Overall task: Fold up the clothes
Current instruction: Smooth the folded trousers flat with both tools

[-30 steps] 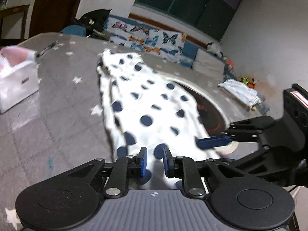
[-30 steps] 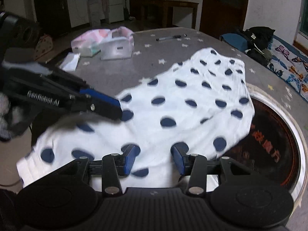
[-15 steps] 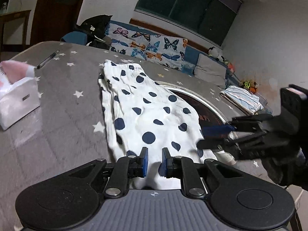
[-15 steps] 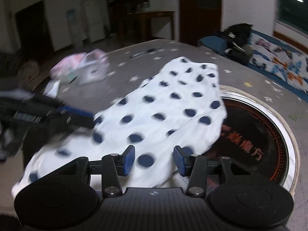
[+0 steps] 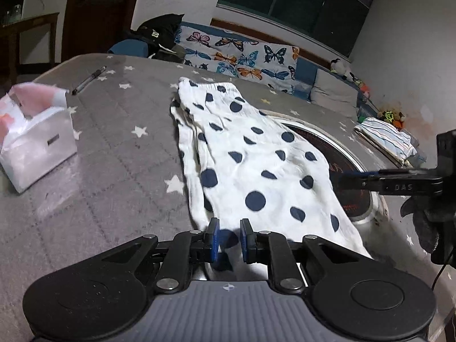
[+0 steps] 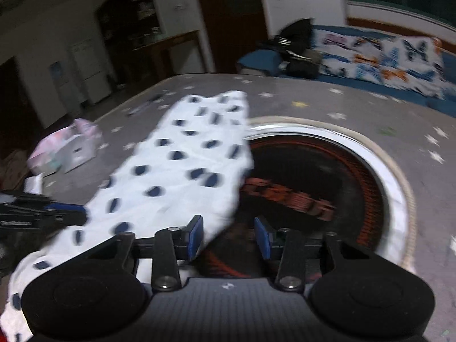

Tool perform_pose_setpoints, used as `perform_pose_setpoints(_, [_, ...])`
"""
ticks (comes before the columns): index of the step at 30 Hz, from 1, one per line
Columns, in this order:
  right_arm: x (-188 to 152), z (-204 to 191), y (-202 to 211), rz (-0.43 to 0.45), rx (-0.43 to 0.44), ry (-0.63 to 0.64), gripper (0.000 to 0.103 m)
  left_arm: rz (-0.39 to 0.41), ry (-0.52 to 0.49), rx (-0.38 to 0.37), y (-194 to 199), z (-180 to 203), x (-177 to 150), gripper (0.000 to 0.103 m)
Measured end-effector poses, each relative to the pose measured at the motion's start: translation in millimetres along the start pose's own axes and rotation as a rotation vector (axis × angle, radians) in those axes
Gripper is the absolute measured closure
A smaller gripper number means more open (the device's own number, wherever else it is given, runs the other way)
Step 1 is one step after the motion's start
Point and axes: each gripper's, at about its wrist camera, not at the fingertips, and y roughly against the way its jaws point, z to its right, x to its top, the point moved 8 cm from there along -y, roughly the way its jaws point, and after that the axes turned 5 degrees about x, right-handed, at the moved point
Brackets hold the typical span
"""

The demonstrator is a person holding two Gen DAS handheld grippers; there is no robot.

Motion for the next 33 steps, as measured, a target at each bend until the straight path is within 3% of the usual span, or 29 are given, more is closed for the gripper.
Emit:
perform_pose_setpoints(4, [-3.4,13.1,-8.9,-0.006,0.018,-0.042,0.072,0.021,-0.019,0.027,-2.8,3.6,12.4,0.086])
perform_pose_setpoints(13, [-0.7,-7.9,-21.0,0.01,0.09,0.008,0.073,0.019,-0.06,0.094,-28.5,6.1,31.3,0.085])
perform_pose_setpoints(33, [4.7,-4.6,-26.4,0.032,0.133,0.005,0.073,0.021,-0.089,0.09,-44.9,6.5,36.2,0.085])
